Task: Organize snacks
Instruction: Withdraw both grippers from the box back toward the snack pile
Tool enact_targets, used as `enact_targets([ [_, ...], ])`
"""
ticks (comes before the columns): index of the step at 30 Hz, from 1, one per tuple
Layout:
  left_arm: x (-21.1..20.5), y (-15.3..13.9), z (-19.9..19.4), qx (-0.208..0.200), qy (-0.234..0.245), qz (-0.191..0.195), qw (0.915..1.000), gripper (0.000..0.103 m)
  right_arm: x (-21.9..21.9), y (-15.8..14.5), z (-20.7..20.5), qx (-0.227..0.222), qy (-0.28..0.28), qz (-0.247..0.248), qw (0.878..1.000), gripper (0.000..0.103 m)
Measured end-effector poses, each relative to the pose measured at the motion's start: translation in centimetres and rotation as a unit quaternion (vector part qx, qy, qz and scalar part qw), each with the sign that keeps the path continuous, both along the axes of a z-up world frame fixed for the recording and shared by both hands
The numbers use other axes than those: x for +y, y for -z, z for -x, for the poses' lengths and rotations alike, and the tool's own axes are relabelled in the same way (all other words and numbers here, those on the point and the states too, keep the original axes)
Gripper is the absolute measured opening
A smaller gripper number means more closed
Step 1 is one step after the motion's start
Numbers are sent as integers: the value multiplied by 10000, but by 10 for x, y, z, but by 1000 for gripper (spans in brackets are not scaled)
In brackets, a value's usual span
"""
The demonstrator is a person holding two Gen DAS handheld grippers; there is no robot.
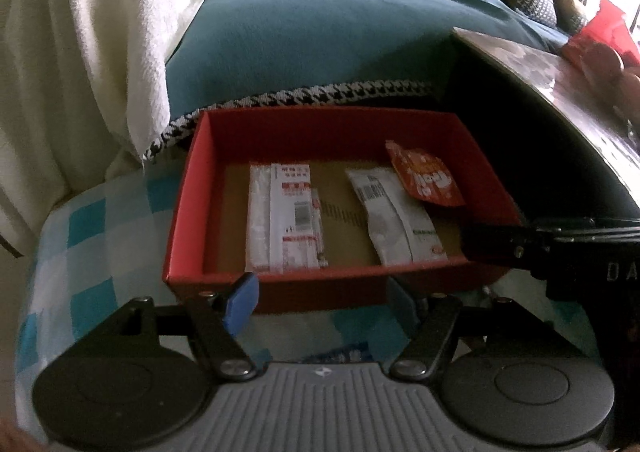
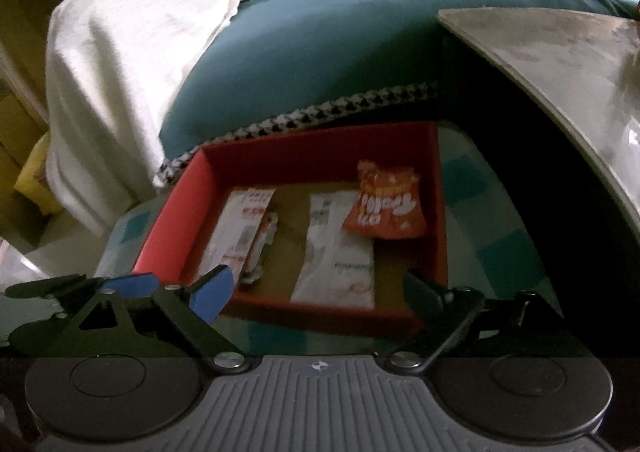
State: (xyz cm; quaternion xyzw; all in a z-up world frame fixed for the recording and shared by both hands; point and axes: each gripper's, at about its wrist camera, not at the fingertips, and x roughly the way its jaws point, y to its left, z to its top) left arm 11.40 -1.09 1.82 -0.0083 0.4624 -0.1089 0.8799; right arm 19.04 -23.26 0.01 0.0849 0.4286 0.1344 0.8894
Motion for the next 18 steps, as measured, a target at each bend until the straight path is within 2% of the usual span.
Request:
enact_targets([
  [9,7,0,27,57,46,42,10000,64,-3,6,29,122,107,0,9999,99],
  [12,10,3,35,121,47,76,9999,65,-7,5,40,177,159,-98,9997,103],
  [18,12,12,50,287,93,68,9995,65,-16,9,54,331,315,-288,9985,103],
])
